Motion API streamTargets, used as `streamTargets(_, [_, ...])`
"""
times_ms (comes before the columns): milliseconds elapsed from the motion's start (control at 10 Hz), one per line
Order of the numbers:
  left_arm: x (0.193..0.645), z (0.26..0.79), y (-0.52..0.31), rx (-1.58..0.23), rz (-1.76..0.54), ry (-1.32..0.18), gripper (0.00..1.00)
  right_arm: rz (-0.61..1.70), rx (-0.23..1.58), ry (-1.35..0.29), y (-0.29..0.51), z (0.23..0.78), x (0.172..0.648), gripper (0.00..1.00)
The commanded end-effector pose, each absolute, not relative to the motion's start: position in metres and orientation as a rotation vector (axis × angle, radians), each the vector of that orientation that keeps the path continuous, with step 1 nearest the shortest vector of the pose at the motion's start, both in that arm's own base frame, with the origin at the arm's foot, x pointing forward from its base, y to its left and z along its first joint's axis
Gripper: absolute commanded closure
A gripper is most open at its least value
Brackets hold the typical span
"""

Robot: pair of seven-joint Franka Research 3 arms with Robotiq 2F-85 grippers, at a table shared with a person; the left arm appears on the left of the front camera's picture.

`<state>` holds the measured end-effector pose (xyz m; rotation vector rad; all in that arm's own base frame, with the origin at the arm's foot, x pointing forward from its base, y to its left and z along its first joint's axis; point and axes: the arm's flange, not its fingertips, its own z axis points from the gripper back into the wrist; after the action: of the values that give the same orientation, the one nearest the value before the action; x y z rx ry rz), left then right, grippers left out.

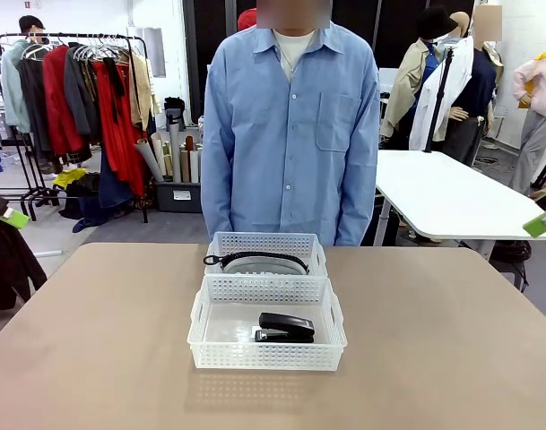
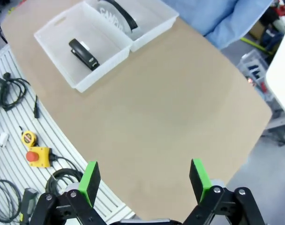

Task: Distribute items into two baskets.
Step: Place the picked Stapler into the Organizing basket as instructed by the person.

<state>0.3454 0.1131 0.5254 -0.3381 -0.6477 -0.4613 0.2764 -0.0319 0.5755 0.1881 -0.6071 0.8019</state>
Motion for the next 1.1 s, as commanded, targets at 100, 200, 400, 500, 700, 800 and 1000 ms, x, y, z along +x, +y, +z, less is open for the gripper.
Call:
streamTargets(100, [0.345,0.525,0.113,-0.345,-0.469,-0.653,0.00,0.715,0.299,-0.602,-0.056,0.551,0.269,0.00])
streamTargets(200, [0.345,0.525,0.113,-0.345,-0.469,-0.653,0.00,0.680,0.324,-0.609,-0.066,0.544,0.266,0.00])
streamTargets(400, [0.345,0.525,0.113,-0.345,-0.469,-0.653,0.00,0.646,0.342,-0.637,-0.075,0.538,0.261,0.00])
streamTargets(500, [0.345,0.525,0.113,-0.345,-0.469,-0.653,0.00,0.645,0.339,-0.630,-0.074,0.538,0.260,0.00])
streamTargets(700, [0.345,0.525,0.113,-0.345,-0.469,-0.653,0.00,0.658,0.316,-0.620,-0.087,0.556,0.274,0.00])
streamTargets(800, [0.345,0.525,0.113,-0.345,-0.469,-0.653,0.00,0.658,0.316,-0.620,-0.087,0.556,0.274,0.00])
streamTargets(1000, [0.345,0.525,0.113,-0.345,-0.469,-0.653,0.00,0.658,0.316,-0.620,-0.087,0.556,0.274,0.00])
